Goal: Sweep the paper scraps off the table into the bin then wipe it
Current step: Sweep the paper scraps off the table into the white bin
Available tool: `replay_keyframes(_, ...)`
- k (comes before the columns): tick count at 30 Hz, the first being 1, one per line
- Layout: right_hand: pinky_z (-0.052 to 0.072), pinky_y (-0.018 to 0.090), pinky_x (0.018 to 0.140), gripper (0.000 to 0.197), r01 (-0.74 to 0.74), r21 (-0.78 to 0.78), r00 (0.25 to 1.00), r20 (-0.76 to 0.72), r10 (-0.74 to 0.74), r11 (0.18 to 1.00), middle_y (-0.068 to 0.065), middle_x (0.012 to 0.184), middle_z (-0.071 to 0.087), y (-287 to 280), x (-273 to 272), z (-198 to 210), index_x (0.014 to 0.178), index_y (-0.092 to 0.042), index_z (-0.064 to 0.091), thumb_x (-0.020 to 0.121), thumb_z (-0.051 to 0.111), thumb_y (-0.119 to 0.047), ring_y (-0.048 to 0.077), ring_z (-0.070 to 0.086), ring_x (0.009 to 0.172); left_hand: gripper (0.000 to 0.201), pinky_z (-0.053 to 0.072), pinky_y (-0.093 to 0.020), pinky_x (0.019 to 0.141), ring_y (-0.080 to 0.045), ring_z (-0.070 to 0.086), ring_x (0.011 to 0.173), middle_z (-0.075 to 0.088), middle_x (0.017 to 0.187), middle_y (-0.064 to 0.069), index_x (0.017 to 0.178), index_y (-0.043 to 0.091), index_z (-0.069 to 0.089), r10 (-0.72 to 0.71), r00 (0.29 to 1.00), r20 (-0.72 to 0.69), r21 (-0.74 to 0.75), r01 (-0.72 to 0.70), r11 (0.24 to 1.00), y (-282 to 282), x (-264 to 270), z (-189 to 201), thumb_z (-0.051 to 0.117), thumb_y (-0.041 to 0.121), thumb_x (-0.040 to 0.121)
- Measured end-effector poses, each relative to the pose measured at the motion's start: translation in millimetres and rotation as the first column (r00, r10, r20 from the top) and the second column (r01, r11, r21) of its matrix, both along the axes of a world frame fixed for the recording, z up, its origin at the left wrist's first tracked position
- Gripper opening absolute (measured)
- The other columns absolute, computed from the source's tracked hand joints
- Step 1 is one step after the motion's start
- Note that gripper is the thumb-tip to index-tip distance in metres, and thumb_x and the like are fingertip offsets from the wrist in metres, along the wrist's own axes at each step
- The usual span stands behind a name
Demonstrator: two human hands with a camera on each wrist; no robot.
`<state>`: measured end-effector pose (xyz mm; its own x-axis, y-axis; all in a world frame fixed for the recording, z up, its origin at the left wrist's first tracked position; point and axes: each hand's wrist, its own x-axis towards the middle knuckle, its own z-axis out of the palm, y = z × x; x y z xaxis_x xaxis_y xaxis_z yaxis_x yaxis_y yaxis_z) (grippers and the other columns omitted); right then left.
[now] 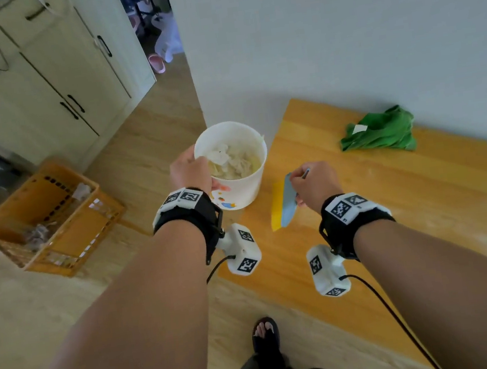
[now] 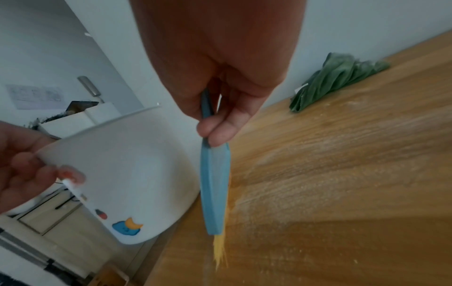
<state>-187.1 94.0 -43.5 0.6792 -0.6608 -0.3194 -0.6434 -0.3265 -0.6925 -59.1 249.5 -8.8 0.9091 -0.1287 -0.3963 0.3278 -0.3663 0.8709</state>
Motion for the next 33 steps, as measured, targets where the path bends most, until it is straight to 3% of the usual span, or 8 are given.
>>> replay_keyframes(3,0.055,0.034,0.059,0.024,-0.032,-0.141,0.992,-0.123,0.015,0.989,0.011,0.066,0.068,-11,-7,-4,0.074,-0.010,0.066,0.089,0.047,-0.009,0.030,0.069,0.069,0.060,0.061,-0.050,0.070,-0.025,0.063,0.038,0.069,0.069,-0.011,0.122,0.030,0.066,-0.030,0.999,-0.021,-0.028,0.030,0.999,-10,2,-7,0.034,0.003,0.079)
replay_keyframes(7,0.041,0.028,0.044,0.030,-0.027,-0.250,0.959,-0.280,-0.045,0.968,0.013,0.061,0.059,-33,-33,-5,0.065,-0.004,0.058,0.091,0.044,-0.006,0.026,0.051,0.051,0.060,0.061,-0.051,0.068,-0.027,0.063,0.039,0.072,0.099,-0.020,0.122,0.030,0.065,-0.097,0.995,-0.027,-0.076,0.094,0.993,-33,-6,-7,0.035,0.003,0.077)
replay_keyframes(13,0.027,0.023,0.040,0.036,0.010,-0.390,0.865,-0.459,-0.204,0.921,0.006,0.051,0.044,-70,-96,4,0.054,-0.008,0.046,0.090,0.048,-0.010,0.019,0.038,0.043,0.062,0.062,-0.042,0.064,-0.028,0.065,0.040,0.068,0.107,-0.028,0.127,0.029,0.062,-0.186,0.981,-0.048,-0.122,0.179,0.976,-65,-22,-8,0.036,0.006,0.076)
replay_keyframes(17,0.037,0.025,0.048,0.025,0.114,-0.396,0.905,-0.337,-0.260,0.911,0.010,0.063,0.062,-85,-115,24,0.069,-0.007,0.065,0.088,0.052,-0.015,0.025,0.051,0.054,0.063,0.061,-0.048,0.068,-0.028,0.063,0.038,0.068,0.105,-0.030,0.124,0.031,0.064,-0.219,0.975,-0.040,-0.139,0.211,0.968,-82,-30,-6,0.037,0.007,0.073)
replay_keyframes(20,0.045,0.028,0.049,0.026,0.271,-0.237,0.952,-0.077,-0.296,0.933,0.014,0.066,0.070,-83,-115,31,0.070,-0.009,0.066,0.090,0.053,-0.018,0.024,0.055,0.051,0.061,0.061,-0.050,0.068,-0.024,0.061,0.035,0.071,0.100,-0.024,0.123,0.028,0.065,-0.234,0.972,-0.030,-0.137,0.228,0.964,-89,-34,-2,0.037,0.006,0.074)
replay_keyframes(23,0.059,0.040,0.066,0.021,0.329,-0.059,0.944,0.054,-0.326,0.942,0.012,0.064,0.070,-77,-101,26,0.078,-0.009,0.068,0.091,0.052,-0.013,0.027,0.068,0.062,0.059,0.061,-0.051,0.071,-0.023,0.060,0.035,0.070,0.091,-0.019,0.120,0.028,0.066,-0.233,0.972,-0.032,-0.134,0.227,0.965,-90,-36,-3,0.038,0.005,0.074)
replay_keyframes(30,0.057,0.050,0.068,0.027,0.319,0.022,0.948,-0.010,-0.319,0.947,0.027,0.070,0.068,-77,-97,-11,0.086,0.009,0.067,0.093,0.048,-0.010,0.030,0.062,0.061,0.060,0.059,-0.056,0.072,-0.018,0.054,0.030,0.065,0.112,-0.033,0.123,0.026,0.065,-0.194,0.980,-0.035,-0.127,0.188,0.974,-86,-49,-14,0.036,-0.001,0.079)
replay_keyframes(33,0.048,0.039,0.054,0.028,0.319,-0.087,0.941,-0.090,-0.327,0.944,0.029,0.074,0.069,-91,-120,-10,0.081,0.008,0.068,0.092,0.049,-0.011,0.026,0.053,0.057,0.059,0.059,-0.056,0.075,-0.017,0.053,0.029,0.064,0.112,-0.035,0.121,0.027,0.066,-0.196,0.980,-0.028,-0.112,0.192,0.975,-96,-57,-12,0.036,-0.001,0.079)
